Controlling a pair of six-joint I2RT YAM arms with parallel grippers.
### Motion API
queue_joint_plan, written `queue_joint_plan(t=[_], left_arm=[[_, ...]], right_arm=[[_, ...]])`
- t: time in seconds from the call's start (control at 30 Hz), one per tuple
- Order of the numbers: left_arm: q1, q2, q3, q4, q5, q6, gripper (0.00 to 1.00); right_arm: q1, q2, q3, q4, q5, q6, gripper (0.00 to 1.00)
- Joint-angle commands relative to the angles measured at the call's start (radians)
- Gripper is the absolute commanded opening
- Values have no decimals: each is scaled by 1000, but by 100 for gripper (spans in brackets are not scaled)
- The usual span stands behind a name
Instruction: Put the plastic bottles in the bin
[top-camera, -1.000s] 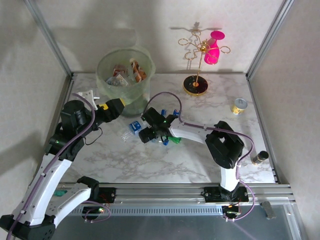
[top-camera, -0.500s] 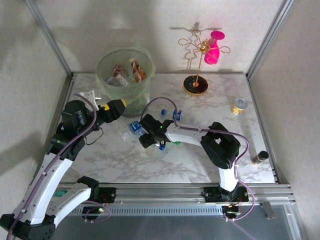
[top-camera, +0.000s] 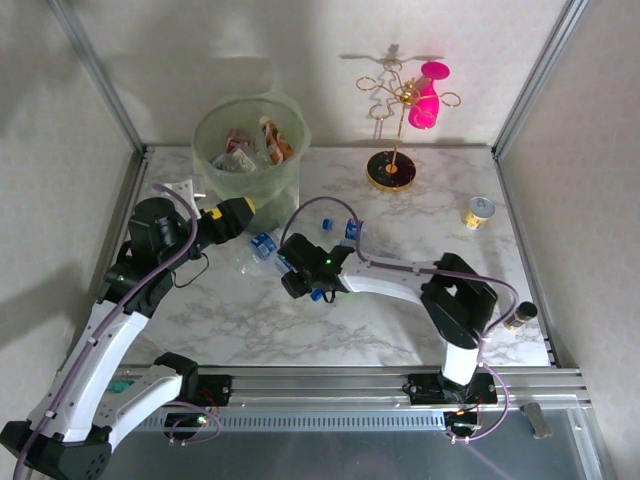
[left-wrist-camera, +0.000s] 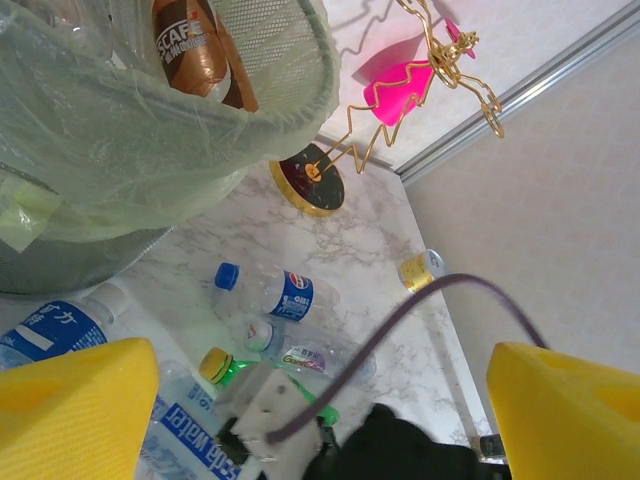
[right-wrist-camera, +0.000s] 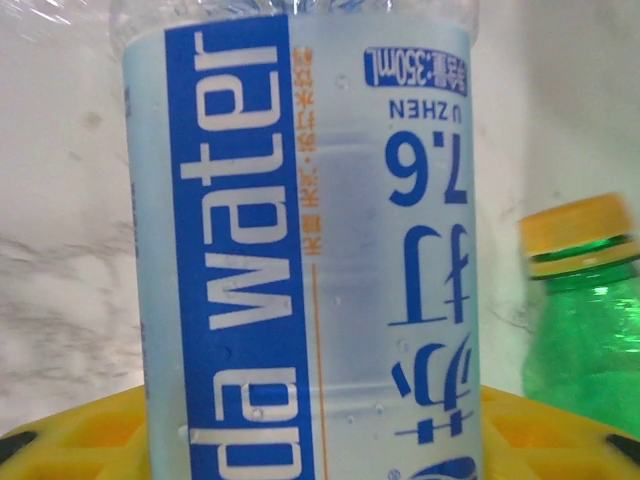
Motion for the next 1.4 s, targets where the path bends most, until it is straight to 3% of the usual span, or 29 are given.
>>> queue_joint_plan(t=[0.0, 0.37, 0.77, 0.97, 1.37], left_arm=[[-8, 2, 21, 22, 15, -15, 85], [-43, 62, -7, 36, -16, -87, 87], [-257, 171, -35, 149, -3, -91, 94], [-284, 182, -70, 227, 1, -121, 87], [-334, 160, -93, 316, -25, -126, 62]], right_arm=[[8, -110, -21, -2, 20, 0, 51], [11, -363, -72, 97, 11, 22, 50], [10, -454, -112, 183, -40, 39, 51], [11, -514, -164, 235, -45, 59, 51], [10, -548, -210, 274, -44, 84, 51]])
